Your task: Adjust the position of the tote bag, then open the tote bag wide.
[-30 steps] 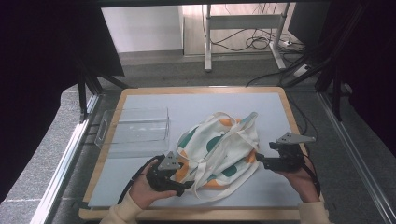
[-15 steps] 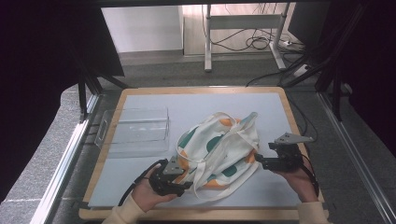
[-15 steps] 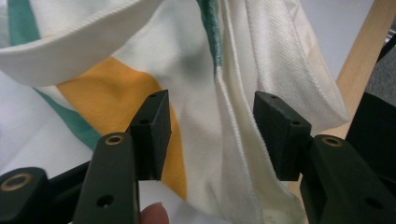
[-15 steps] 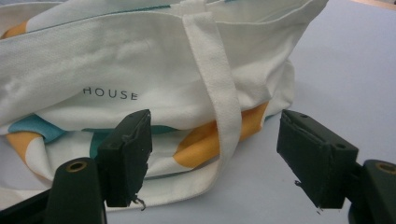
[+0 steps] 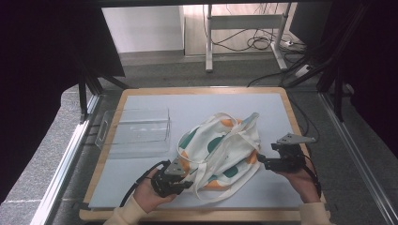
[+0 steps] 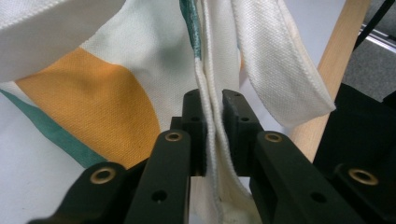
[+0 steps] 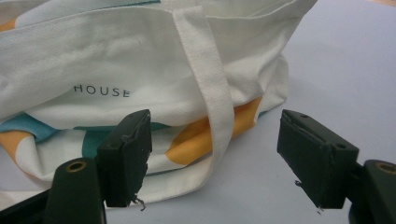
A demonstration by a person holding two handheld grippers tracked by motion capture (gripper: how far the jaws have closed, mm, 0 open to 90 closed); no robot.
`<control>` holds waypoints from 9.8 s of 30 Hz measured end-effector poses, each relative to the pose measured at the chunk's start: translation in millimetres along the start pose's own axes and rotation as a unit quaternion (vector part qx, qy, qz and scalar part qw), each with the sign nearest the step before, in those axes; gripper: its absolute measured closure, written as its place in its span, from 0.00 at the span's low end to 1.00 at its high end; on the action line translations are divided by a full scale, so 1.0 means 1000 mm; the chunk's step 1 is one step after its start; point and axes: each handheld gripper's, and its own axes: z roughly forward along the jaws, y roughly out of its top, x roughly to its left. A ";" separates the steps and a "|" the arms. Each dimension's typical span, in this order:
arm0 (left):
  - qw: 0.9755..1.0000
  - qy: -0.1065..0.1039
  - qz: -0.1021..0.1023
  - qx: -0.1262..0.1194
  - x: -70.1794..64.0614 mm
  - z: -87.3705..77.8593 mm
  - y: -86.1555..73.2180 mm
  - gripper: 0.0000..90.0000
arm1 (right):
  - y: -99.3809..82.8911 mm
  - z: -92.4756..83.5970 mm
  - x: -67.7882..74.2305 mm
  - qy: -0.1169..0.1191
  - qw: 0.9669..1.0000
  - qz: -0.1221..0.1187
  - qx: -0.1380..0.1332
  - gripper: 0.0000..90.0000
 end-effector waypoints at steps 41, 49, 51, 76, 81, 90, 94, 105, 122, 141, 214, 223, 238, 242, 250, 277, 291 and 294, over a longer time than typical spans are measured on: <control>1.000 -0.007 0.002 -0.009 0.002 0.001 -0.002 0.91 | 0.078 0.052 -0.026 -0.062 0.994 0.090 0.017 0.31; 1.000 -0.006 0.003 -0.009 0.001 0.001 -0.002 0.91 | 0.094 0.070 -0.029 -0.082 0.990 0.107 0.029 0.29; 1.000 -0.006 0.002 -0.008 0.001 0.000 -0.003 0.91 | 0.096 0.074 -0.030 -0.083 0.990 0.113 0.031 0.29; 1.000 -0.003 0.007 -0.007 0.000 0.001 -0.003 0.91 | 0.097 0.114 -0.045 -0.124 0.975 0.157 0.094 0.31; 1.000 -0.003 0.010 -0.006 0.000 0.002 -0.002 0.91 | 0.093 0.112 -0.043 -0.101 0.976 0.163 0.108 0.49; 1.000 0.001 0.012 -0.007 0.000 0.002 -0.003 0.91 | 0.097 0.112 -0.031 -0.108 0.982 0.103 0.118 0.80; 1.000 0.004 0.013 -0.006 0.000 0.002 -0.003 0.93 | 0.099 0.108 -0.028 -0.103 0.985 0.079 0.110 0.86; 1.000 0.013 0.016 -0.007 0.003 -0.001 -0.004 0.93 | 0.092 0.087 -0.029 -0.073 0.993 0.070 0.066 0.91; 0.999 0.041 0.019 -0.008 0.012 -0.009 -0.003 0.94 | 0.072 0.051 -0.031 -0.039 0.997 0.072 0.014 0.92; 0.998 0.057 0.008 -0.012 0.021 -0.012 0.003 0.94 | 0.042 0.017 -0.031 -0.014 0.996 0.084 -0.028 0.92; 0.993 0.081 -0.042 -0.081 0.052 -0.062 0.002 0.38 | 0.028 -0.023 0.004 0.029 0.997 0.046 -0.049 0.34; 0.991 0.088 -0.048 -0.085 0.051 -0.070 -0.003 0.37 | 0.040 -0.011 0.025 0.064 0.997 0.013 -0.050 0.35; 0.991 0.096 -0.050 -0.085 0.052 -0.072 -0.005 0.36 | 0.042 -0.001 0.040 0.092 0.995 -0.009 -0.040 0.34; 0.991 0.095 -0.048 -0.084 0.050 -0.071 -0.005 0.36 | 0.042 -0.003 0.040 0.090 0.995 -0.008 -0.041 0.35; 0.991 0.096 -0.043 -0.085 0.050 -0.071 0.000 0.36 | 0.039 -0.004 0.037 0.086 0.996 -0.004 -0.036 0.35; 0.995 0.067 -0.006 -0.077 0.050 -0.035 0.055 0.39 | 0.033 -0.007 0.060 0.107 0.994 -0.032 -0.021 0.35; 0.996 0.045 0.044 -0.062 0.042 -0.011 0.092 0.45 | 0.033 -0.007 0.062 0.116 0.993 -0.028 -0.020 0.35; 0.997 0.040 0.045 -0.057 0.043 -0.005 0.094 0.47 | 0.033 -0.006 0.062 0.116 0.993 -0.027 -0.020 0.35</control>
